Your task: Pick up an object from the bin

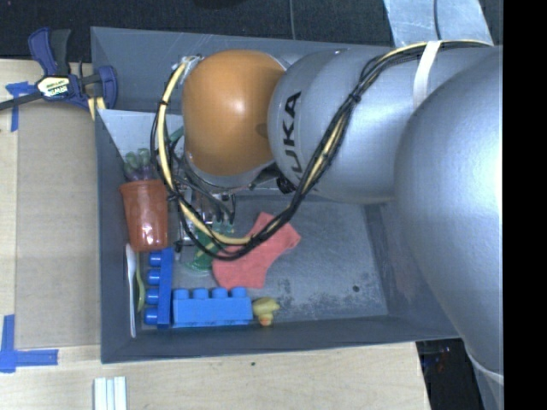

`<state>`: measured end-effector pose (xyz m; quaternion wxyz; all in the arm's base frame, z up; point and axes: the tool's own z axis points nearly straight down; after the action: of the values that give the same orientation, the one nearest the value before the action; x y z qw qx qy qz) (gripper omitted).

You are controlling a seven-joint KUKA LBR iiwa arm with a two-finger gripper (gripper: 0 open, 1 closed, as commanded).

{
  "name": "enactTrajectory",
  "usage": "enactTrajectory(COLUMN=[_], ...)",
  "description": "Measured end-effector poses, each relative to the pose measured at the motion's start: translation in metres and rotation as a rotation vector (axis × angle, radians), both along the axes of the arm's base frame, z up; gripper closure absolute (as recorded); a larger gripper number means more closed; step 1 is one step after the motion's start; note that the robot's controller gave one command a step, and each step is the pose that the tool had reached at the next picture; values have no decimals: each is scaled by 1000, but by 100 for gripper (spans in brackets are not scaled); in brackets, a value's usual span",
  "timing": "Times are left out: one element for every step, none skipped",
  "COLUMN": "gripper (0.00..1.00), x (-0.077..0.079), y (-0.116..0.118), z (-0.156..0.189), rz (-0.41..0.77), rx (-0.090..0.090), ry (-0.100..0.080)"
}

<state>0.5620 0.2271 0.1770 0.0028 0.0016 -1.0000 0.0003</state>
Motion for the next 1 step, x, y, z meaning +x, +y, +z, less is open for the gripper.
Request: enactTrajectory(gripper=[0], x=[2], y=[-1], z=[5], rz=[-3], rx=[2], ry=[-8])
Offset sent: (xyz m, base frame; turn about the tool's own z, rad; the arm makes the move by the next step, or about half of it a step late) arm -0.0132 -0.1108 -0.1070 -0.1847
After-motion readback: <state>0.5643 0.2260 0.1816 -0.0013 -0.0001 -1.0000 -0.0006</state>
